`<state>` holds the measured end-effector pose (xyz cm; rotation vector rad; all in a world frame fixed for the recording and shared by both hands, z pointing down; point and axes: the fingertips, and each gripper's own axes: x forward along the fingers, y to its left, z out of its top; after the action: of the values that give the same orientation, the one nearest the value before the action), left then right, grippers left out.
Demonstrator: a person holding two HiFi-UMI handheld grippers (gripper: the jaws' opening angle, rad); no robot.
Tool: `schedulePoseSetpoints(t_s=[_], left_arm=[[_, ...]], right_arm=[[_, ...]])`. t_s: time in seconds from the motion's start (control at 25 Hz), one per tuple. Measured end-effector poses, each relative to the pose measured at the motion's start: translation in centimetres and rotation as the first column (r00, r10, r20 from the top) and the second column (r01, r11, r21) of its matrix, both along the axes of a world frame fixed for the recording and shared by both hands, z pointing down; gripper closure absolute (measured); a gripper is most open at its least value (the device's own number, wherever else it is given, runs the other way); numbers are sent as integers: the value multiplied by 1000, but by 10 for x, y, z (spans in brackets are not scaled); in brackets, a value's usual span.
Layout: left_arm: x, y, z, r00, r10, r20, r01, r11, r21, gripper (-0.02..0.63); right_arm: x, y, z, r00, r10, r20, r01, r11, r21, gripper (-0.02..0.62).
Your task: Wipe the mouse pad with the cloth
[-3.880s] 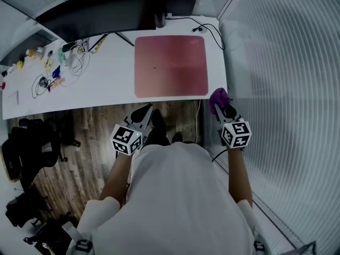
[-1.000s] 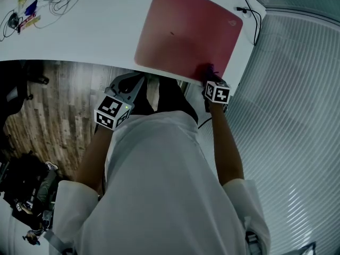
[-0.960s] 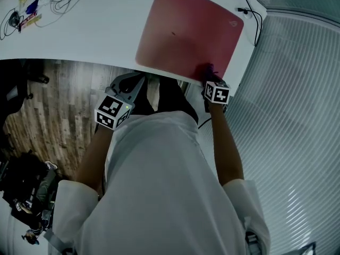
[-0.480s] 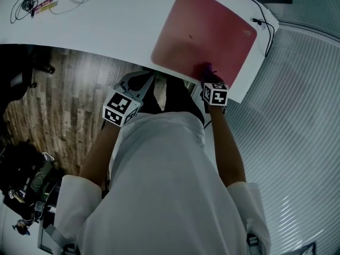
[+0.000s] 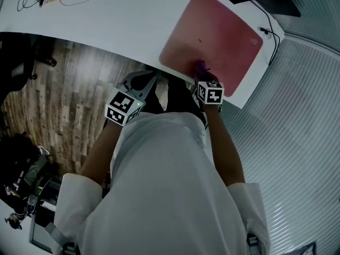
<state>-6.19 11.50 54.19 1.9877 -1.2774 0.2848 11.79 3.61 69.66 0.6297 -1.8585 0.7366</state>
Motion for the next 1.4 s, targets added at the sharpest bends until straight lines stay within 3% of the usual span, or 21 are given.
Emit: schedulePoseSetpoints(t_s=[1.08,1.4], left_arm=[[-59,16,2,991,-130,-10,130,991,-15,588],[-75,28,5,988,-157,-7,157,987,-23,588]], right_arm=[[-142,28,-2,976,-173,132,180,983,-46,466],[-172,33,-4,968,-178,176,192,979,-67,466]])
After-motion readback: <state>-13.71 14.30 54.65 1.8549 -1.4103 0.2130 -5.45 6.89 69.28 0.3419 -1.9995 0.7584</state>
